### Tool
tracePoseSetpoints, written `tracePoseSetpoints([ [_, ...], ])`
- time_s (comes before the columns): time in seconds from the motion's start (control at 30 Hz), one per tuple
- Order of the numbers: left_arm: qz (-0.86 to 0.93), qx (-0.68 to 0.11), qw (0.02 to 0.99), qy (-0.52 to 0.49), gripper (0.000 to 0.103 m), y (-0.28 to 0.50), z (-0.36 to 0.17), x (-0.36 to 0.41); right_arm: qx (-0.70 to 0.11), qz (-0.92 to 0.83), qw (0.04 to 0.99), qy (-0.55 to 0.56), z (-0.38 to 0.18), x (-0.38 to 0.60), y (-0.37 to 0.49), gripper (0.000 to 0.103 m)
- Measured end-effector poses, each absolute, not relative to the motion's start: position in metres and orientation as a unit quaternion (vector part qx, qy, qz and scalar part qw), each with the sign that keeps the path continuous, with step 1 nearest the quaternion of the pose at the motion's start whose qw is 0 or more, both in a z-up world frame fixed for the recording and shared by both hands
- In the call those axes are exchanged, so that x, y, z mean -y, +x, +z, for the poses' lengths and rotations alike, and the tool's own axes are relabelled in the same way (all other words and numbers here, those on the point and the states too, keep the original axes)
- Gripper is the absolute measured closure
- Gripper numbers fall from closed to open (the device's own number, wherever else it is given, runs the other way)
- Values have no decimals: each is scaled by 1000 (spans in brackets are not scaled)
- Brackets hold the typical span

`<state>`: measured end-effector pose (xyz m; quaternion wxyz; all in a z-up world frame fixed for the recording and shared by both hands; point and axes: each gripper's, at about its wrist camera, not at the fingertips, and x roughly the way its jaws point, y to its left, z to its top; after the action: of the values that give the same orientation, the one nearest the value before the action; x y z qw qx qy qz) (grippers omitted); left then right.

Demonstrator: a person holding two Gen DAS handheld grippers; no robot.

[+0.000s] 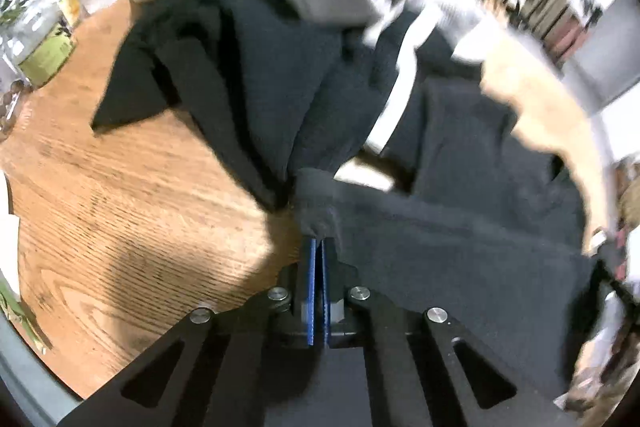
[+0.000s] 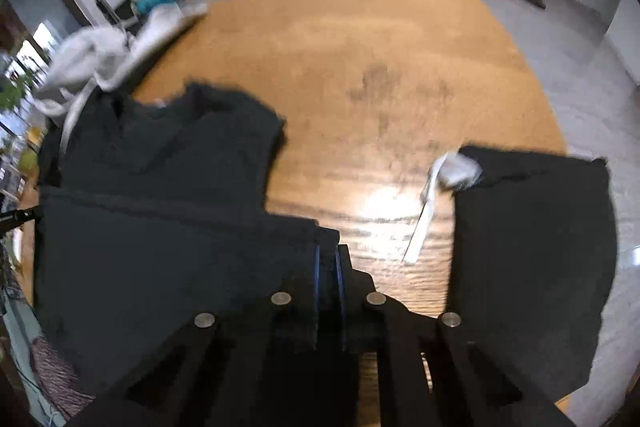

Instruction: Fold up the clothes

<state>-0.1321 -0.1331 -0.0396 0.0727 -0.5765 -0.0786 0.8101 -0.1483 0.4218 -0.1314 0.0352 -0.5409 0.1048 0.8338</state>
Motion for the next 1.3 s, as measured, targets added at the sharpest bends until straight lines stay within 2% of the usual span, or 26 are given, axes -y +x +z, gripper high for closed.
tracePoseSetpoints([
  [0.07,827,104,83,-546,100,-133,-11,140,-113,849,26,-516,-106,-425,-146,94],
  [0.17,863,98,84,-488,100,-142,32,133,-96,875,32,-473,-67,-426,-149,94],
  [0.27,876,123,110,-453,100,-194,55,97,-89,891,43,-442,-38,-429,-161,94],
  [0.37,883,105,86,-450,100,-241,62,73,-75,894,60,-437,-29,-433,-182,94],
  [0.43,879,79,61,-465,100,-263,51,58,-75,885,70,-454,-44,-436,-209,93],
  [0.47,871,78,49,-483,100,-269,39,56,-77,880,70,-463,-52,-438,-216,89],
  [0.5,857,85,43,-507,100,-276,25,55,-81,875,79,-471,-64,-440,-226,68],
  [0.53,841,94,39,-531,100,-283,11,55,-86,871,100,-473,-74,-442,-233,56],
  [0.57,824,115,41,-553,99,-288,-1,58,-92,870,119,-469,-82,-445,-233,49],
  [0.6,811,144,45,-565,99,-287,-10,65,-99,869,137,-465,-89,-447,-232,50],
  [0.67,810,157,43,-563,96,-269,-11,79,-113,868,135,-465,-93,-449,-216,50],
  [0.73,826,134,30,-547,83,-241,-3,90,-128,869,99,-468,-98,-440,-185,49],
  [0.8,838,102,21,-536,57,-211,2,93,-138,866,60,-476,-108,-423,-153,49],
  [0.87,838,82,42,-538,49,-179,-1,89,-141,859,36,-490,-121,-408,-124,49],
  [1.0,812,38,110,-573,49,-130,-28,58,-166,843,1,-511,-155,-366,-88,49],
  [1.13,783,-11,94,-615,49,-98,-71,32,-164,828,25,-536,-179,-350,-74,49],
  [1.17,779,-12,90,-620,49,-93,-78,30,-156,835,34,-527,-177,-347,-69,45],
  [1.3,800,-59,70,-593,47,-63,-82,24,-111,834,60,-537,-180,-332,-56,44],
])
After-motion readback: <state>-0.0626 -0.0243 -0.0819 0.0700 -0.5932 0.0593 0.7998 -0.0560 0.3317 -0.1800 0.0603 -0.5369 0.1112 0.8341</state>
